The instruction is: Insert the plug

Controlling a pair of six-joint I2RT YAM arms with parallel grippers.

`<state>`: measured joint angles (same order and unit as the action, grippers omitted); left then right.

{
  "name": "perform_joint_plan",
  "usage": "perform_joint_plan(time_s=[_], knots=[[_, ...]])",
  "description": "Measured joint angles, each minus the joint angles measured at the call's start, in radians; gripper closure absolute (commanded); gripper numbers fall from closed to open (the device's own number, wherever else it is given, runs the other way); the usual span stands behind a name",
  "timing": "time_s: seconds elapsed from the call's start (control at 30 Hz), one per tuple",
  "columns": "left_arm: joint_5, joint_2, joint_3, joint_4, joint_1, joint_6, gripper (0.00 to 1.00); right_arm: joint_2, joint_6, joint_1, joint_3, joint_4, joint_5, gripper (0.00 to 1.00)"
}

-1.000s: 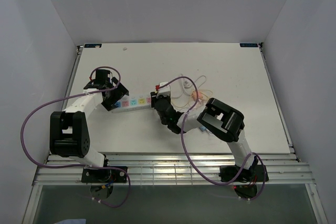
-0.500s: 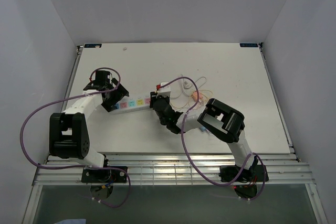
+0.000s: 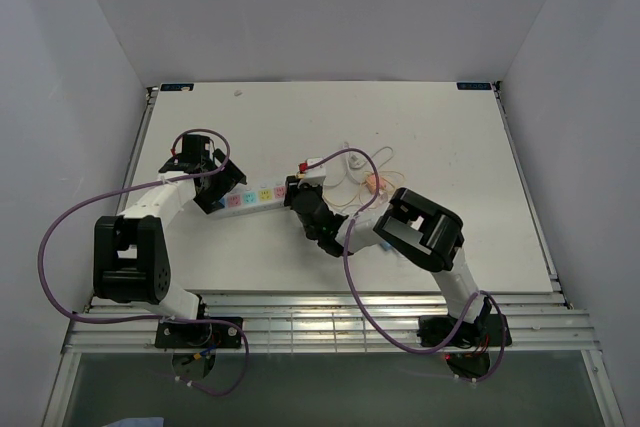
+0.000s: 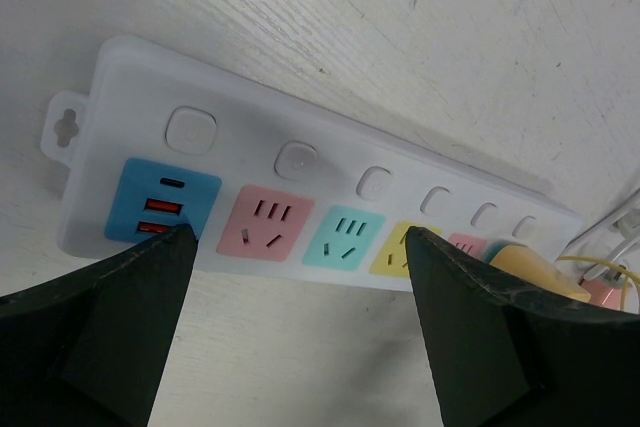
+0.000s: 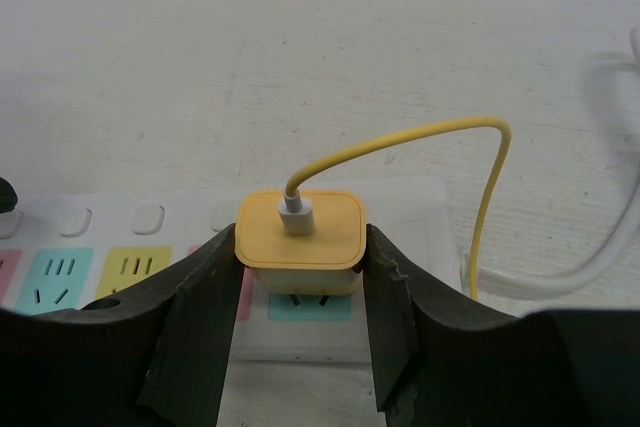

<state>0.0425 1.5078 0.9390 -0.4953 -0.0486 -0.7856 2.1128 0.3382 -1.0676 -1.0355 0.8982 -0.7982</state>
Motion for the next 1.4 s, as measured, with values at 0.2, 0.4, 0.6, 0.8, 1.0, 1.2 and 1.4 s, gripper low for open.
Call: perform_joint_plan(time_s=[0.2,0.4,0.6,0.8,1.0,1.2,1.4], knots=[[0.001,0.000,0.000,0.000,0.000,0.000,0.02,-0.014,-0.003,-0.001,0.013,-0.006,0.010,0.92],[0.001,0.000,0.000,-0.001,0.000,0.000,0.02,-0.032,-0.015,-0.014,0.011,-0.058,-0.001,0.92],[0.000,0.000,0.000,-0.001,0.000,0.000,0.02,0.019,-0.048,-0.043,-0.089,-0.145,-0.081,0.92],[-0.002,0.000,0.000,-0.002,0.000,0.000,0.02,0.067,-0.075,-0.061,-0.151,-0.183,-0.135,0.92],[-0.002,0.000,0.000,-0.002,0.000,0.000,0.02,0.064,-0.088,-0.060,-0.142,-0.178,-0.122,0.92],[-0.002,0.000,0.000,-0.005,0.000,0.000,0.02,0.052,-0.087,-0.053,-0.115,-0.151,-0.090,0.92],[-0.001,0.000,0.000,-0.006,0.000,0.000,0.02,0.035,-0.084,-0.048,-0.104,-0.145,-0.070,0.87]])
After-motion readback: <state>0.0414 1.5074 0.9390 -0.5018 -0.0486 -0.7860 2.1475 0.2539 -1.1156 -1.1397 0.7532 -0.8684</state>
